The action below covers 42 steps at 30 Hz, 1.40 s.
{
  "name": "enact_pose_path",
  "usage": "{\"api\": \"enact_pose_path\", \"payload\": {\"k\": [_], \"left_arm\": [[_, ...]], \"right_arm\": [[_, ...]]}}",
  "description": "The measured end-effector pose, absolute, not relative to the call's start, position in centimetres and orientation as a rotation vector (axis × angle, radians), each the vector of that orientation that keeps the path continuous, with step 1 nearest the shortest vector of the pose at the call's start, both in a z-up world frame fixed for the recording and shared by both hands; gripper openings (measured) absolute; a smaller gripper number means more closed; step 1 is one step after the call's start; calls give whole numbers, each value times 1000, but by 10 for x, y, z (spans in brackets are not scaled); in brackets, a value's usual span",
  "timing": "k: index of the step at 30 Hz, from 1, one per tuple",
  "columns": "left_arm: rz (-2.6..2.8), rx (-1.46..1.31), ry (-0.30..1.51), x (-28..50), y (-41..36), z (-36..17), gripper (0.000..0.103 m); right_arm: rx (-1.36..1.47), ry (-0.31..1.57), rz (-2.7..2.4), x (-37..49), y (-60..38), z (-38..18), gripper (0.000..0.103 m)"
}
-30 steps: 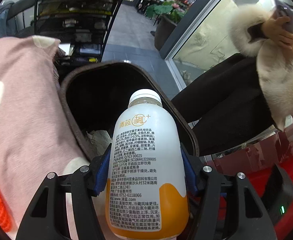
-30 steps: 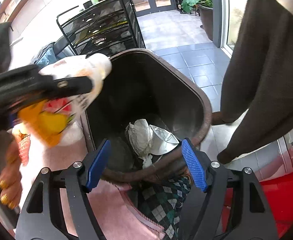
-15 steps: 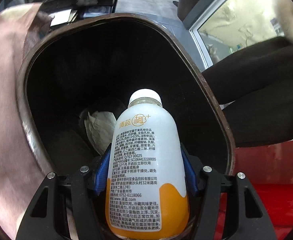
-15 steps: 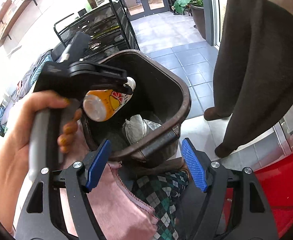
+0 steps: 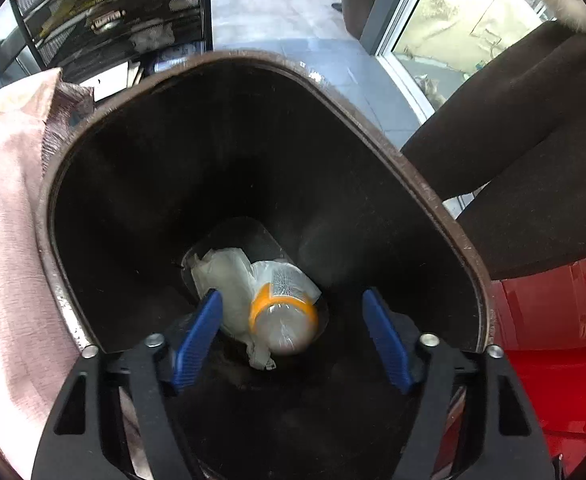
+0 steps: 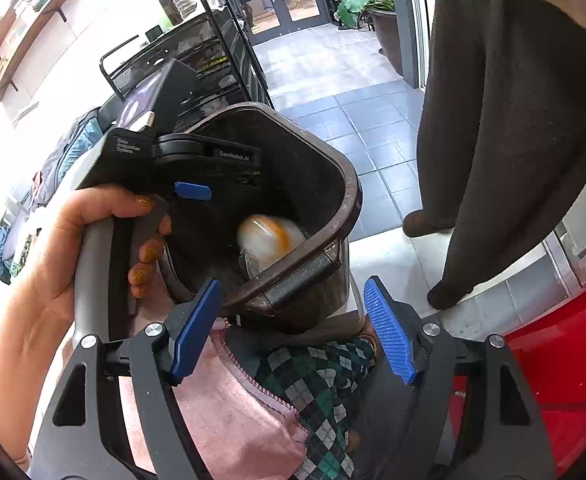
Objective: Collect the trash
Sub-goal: 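Lower the juice bottle into the bin and open the left gripper, then withdraw both tools from the bin back over the table, then grasp the purple yogurt cup with the left gripper while the right gripper grasps the orange foam net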
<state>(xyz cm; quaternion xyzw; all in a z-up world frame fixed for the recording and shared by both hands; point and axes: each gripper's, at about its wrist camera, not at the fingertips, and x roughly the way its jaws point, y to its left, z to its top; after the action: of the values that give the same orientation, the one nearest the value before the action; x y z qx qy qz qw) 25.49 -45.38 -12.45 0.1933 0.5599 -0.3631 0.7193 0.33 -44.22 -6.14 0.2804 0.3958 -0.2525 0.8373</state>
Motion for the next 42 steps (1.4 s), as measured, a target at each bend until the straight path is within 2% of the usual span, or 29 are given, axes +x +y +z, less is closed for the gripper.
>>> {"api": "enact_pose_path", "payload": {"k": [9,19,31,42], "left_arm": [[-828,348,1065,243,-405,-78,83],[-733,200,868,238,-261,-27,93],[-332,108,737,245,-84,-19,94],[-89,-70,769,278,47,-31,94]], "right_arm": [[593,837,-477,18,-432,-63,79],[552,860,-302,67,-395,-58,79],[350,917,47,140,-286,-39,82],[248,985,173,177,-230,-41,82]]}}
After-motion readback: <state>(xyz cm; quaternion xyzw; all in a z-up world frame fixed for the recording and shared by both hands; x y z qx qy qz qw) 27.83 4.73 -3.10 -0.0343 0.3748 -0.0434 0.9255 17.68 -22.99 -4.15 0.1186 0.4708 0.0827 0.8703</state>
